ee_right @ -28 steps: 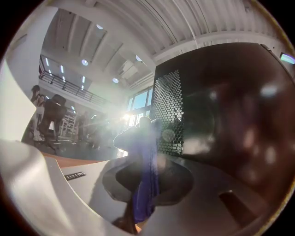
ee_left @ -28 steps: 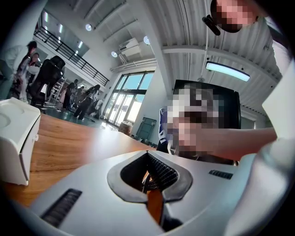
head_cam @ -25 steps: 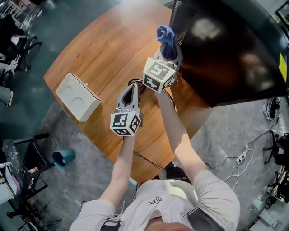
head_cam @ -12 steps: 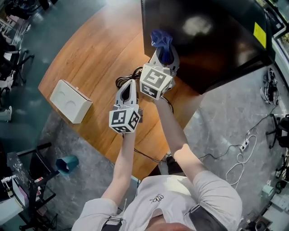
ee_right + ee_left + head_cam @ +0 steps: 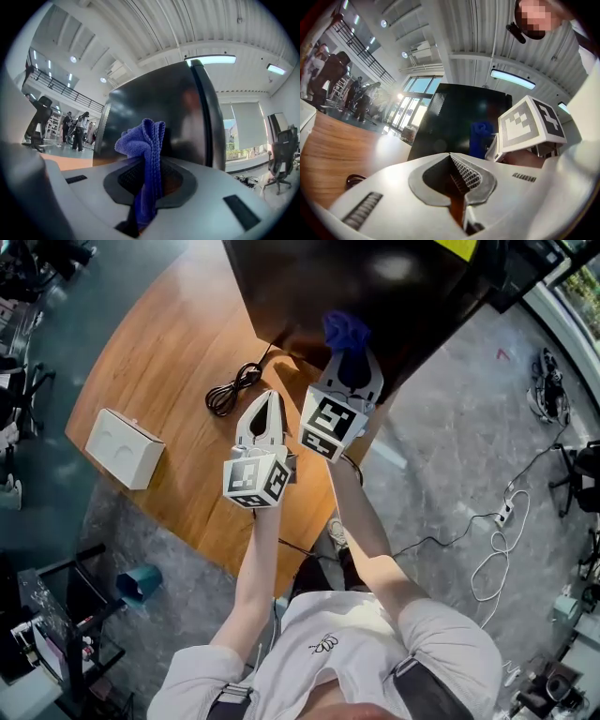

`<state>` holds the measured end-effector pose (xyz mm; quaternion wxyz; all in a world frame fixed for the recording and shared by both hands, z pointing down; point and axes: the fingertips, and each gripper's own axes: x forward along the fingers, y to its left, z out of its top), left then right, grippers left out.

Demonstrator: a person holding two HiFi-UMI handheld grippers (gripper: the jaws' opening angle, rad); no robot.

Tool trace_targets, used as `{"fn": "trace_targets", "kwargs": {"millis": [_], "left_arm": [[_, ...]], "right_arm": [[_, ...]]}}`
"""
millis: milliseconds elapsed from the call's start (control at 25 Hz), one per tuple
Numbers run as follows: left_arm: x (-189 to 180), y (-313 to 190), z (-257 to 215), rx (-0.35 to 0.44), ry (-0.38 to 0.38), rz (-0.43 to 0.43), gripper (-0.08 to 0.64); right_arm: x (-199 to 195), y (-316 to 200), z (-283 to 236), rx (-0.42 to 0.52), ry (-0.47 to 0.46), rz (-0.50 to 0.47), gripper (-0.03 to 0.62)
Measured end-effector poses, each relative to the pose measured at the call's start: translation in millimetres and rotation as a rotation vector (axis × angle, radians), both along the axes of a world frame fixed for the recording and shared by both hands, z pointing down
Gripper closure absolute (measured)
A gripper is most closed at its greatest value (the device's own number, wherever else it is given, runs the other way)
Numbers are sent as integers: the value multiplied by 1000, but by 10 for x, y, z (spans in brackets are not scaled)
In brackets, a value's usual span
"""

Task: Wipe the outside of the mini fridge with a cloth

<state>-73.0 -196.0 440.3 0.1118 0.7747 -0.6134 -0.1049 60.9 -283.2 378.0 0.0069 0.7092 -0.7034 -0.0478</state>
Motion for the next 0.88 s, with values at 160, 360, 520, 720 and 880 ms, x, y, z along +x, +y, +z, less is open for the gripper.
{"fn": "trace_targets", "kwargs": {"millis": [160, 360, 520, 720, 880], "left_arm": [[298, 84, -53, 12, 6, 34, 555], [603, 120, -126, 25, -1, 63, 555], [822, 150, -192, 34, -8, 81, 555], [979, 190, -252, 43, -21, 95, 555], [1002, 185, -220, 37, -14, 101, 555]], "right_arm": [[390, 187, 3, -5, -3, 37, 531], [763, 373, -9, -9, 1, 60, 531], [1001, 454, -32, -10, 4, 71, 531], [1229, 504, -21, -15, -4, 101, 531], [1266, 486, -2, -20, 9, 102, 531]]}}
